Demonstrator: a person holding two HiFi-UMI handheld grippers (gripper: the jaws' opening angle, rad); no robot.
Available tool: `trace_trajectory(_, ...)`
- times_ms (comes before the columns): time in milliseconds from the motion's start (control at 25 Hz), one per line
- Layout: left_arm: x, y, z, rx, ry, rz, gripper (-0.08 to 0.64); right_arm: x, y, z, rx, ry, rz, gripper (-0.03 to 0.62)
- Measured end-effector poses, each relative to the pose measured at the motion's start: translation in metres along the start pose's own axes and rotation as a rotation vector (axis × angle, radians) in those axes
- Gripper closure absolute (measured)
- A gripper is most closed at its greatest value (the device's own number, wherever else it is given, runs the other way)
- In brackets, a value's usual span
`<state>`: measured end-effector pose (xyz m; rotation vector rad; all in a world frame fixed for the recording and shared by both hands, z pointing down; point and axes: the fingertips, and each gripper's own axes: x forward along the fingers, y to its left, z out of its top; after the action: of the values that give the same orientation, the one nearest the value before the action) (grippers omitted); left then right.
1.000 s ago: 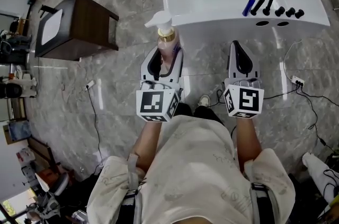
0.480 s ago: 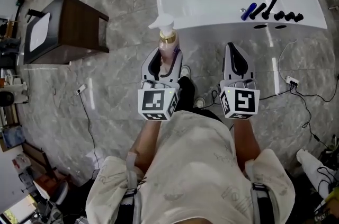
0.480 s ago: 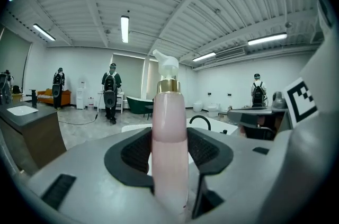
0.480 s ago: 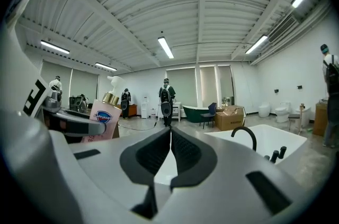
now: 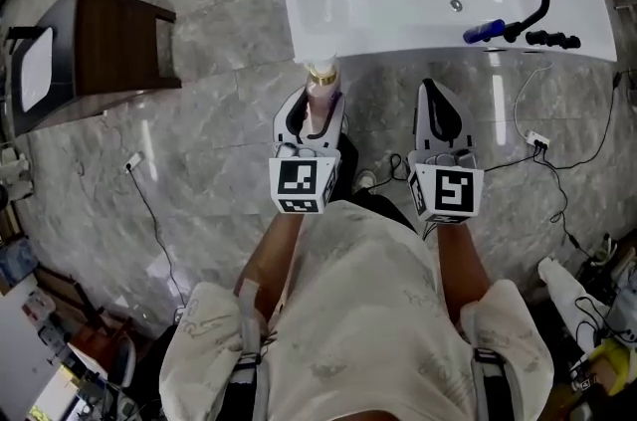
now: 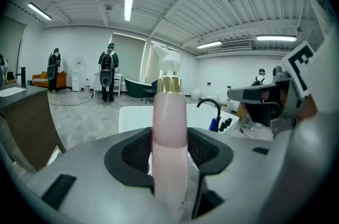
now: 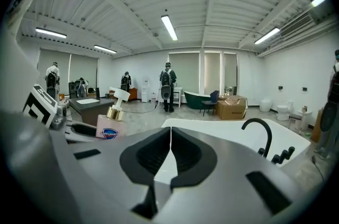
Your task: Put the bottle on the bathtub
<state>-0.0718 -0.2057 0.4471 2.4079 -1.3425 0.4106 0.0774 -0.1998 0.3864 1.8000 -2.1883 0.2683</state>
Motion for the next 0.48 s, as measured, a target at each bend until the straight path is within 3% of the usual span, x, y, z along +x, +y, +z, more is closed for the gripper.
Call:
trace_trajectory(280, 0.068, 0.024, -0.038, -0.005, 0.102, -0.054, 0.354, 0.052, 0.0, -0.022, 0.017, 0.086, -0.02, 0.601)
trace_trajectory(480, 0.11, 0.025, -0.045, 0.013, 0.13, -0.098, 0.354, 0.082, -0.007, -0.036, 0.041, 0.147, -0.03, 0.601)
